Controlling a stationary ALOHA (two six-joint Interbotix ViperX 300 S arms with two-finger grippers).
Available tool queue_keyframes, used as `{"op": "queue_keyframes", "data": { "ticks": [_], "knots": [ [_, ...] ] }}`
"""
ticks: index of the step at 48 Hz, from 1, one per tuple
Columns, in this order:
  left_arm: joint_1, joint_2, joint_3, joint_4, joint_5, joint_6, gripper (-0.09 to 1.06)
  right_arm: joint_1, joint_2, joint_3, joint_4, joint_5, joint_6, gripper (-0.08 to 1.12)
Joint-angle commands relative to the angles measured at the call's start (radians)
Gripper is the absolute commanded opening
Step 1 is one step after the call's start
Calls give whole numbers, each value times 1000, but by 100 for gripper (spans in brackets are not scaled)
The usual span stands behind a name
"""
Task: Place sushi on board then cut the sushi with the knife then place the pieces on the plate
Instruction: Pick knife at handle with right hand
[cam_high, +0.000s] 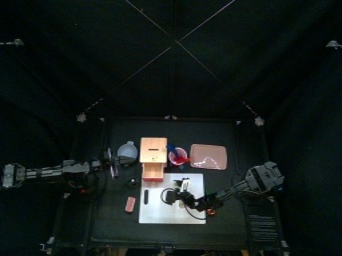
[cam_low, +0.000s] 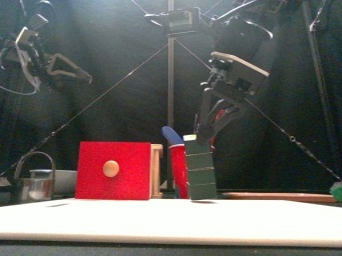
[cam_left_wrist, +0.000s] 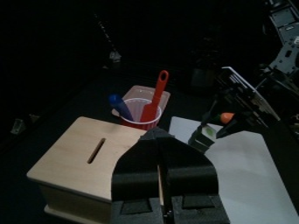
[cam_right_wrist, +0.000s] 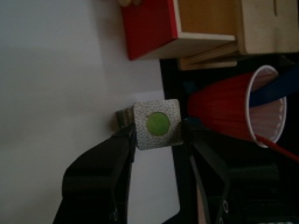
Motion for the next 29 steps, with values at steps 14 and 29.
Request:
{"op": "queue_keyframes", "data": {
  "ticks": [14,29],
  "knots": [
    [3,3,-6,-14,-9,-2,8,71,0,-55,120,2,2,98],
    [3,3,-11,-17,-9,-3,8,104,-8,-81,130,66,5,103]
  ]
}}
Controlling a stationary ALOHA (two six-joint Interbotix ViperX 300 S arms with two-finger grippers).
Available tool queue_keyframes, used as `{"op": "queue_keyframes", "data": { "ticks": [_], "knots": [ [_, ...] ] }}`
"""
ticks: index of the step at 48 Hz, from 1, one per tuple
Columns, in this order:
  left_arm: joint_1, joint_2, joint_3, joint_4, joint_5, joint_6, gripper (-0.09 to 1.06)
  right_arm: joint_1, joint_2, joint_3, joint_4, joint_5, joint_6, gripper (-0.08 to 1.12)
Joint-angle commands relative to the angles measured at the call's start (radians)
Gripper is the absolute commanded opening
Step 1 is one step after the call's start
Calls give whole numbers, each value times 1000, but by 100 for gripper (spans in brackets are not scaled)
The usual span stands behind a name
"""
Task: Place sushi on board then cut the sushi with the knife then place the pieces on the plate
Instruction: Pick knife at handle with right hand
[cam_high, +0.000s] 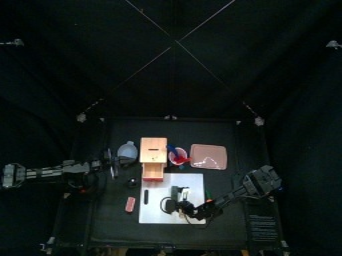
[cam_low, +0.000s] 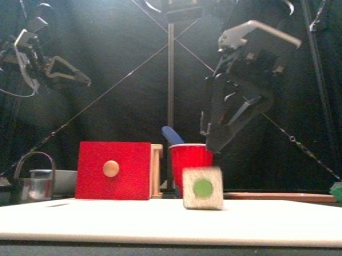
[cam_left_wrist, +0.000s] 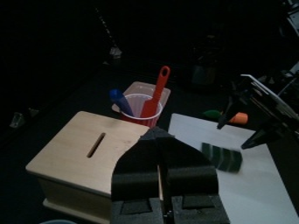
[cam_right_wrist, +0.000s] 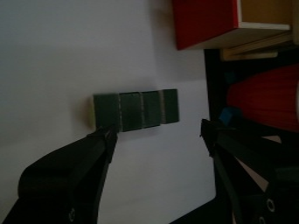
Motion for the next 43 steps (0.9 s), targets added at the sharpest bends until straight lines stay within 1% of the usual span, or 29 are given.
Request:
{"op": "queue_keyframes", "data": {
  "ticks": [1,9,15,18,22,27,32,36,40,43],
  "knots": [
    [3,3,-18,-2,-11,-2,8,3,-32,-25,-2,28,5,103],
    [3,3,-18,-17,-9,0,8,-3,-75,-9,-11,29,58,103],
    [3,3,-15,-17,-9,0,8,-12,-107,25,-26,-55,184,103],
    [3,3,-14,-17,-9,-2,8,-15,-112,38,-12,-100,253,103],
    [2,3,-12,-20,-9,-2,8,-20,-107,46,38,-152,391,103],
    [-3,3,-14,-28,-9,0,8,-21,-106,49,81,-204,497,103],
    [-2,5,-12,-26,-9,2,8,-20,-95,44,92,-261,520,103],
    [-2,3,-12,-26,-9,2,8,-25,-77,26,137,-288,523,103],
    [-3,3,-12,-26,-8,2,8,-41,-49,2,193,-268,518,103],
    [-3,3,-11,-26,-8,2,8,-52,-20,-20,213,-242,506,103]
  ]
}}
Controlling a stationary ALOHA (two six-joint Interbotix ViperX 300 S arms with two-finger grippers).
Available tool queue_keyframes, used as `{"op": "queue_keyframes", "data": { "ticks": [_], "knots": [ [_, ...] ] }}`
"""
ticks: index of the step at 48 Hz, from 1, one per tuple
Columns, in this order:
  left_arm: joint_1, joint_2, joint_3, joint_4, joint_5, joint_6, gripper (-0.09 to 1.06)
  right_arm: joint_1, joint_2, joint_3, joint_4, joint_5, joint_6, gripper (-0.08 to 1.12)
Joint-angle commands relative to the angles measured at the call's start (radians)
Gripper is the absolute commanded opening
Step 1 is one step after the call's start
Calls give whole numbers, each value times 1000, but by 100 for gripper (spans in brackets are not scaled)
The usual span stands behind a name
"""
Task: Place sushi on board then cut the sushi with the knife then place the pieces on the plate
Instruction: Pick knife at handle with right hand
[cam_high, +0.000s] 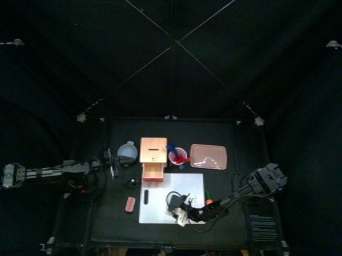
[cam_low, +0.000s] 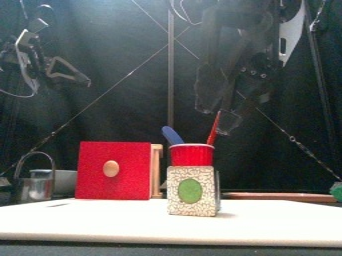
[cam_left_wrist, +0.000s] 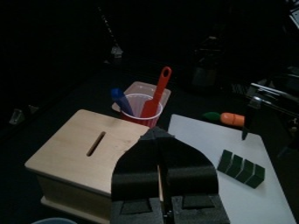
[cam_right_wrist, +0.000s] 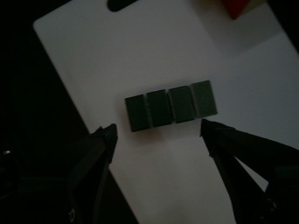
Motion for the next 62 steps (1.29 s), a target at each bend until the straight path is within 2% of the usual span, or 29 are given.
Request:
{"op": "queue_keyframes", "data": {
  "ticks": [1,8,31,41,62],
  "knots": [
    [-3,3,-8,0,-8,2,8,-26,23,-58,40,37,-14,103],
    [3,3,3,2,-9,5,8,-28,32,-91,3,43,-77,103],
    [5,3,14,2,-8,5,8,-35,140,-195,86,140,-268,103],
    [5,3,14,-2,-8,3,8,-37,153,-184,129,163,-359,103],
    [-2,5,14,-2,-9,-2,8,-44,130,-133,84,265,-362,103]
  ]
}}
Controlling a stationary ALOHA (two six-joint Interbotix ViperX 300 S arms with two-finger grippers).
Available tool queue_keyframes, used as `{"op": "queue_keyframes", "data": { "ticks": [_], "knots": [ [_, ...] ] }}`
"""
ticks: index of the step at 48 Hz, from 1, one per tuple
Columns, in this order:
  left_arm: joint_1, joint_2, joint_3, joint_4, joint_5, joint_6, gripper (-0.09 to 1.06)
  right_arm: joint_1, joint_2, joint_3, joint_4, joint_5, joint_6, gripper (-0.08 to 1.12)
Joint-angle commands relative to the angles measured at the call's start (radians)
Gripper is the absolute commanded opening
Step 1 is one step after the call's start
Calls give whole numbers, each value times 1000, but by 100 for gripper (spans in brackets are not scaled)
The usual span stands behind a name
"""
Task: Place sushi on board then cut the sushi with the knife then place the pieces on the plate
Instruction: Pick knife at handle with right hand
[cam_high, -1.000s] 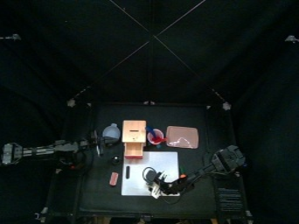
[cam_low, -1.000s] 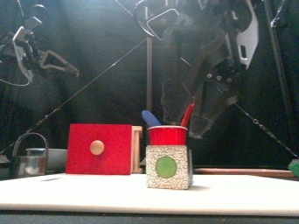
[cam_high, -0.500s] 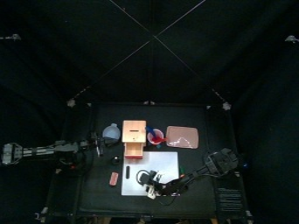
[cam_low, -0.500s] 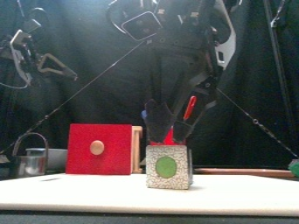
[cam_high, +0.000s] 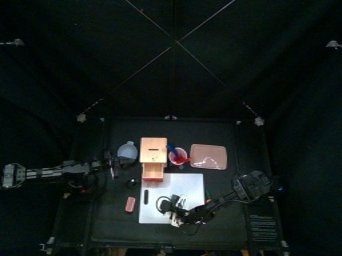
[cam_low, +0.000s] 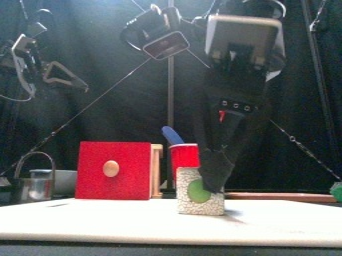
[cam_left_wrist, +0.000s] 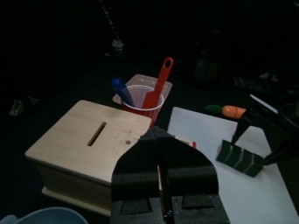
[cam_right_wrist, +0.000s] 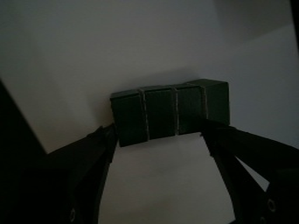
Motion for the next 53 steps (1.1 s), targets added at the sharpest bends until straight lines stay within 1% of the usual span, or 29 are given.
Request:
{"op": "queue_keyframes", "data": {
  "ticks": [1,9,23,28,33,41,46,53],
  "knots": [
    [-2,2,-14,2,-8,-2,8,-6,-44,3,-2,18,0,103],
    [-2,2,-14,2,-9,-2,8,0,-83,28,-3,52,0,103],
    [2,2,-15,2,-9,-2,8,2,-170,25,-9,2,25,103],
    [2,2,-14,2,-9,-2,8,-3,-210,46,2,-2,34,103],
    [0,2,-9,2,-9,-2,8,-6,-264,109,6,3,104,103],
    [3,2,-5,2,-9,2,8,-6,-373,262,15,-23,255,103],
    [2,2,-8,2,-9,0,8,-28,-377,316,32,-94,357,102],
    [-2,2,-9,2,-9,-2,8,-92,-339,344,66,-189,436,102]
  ]
}}
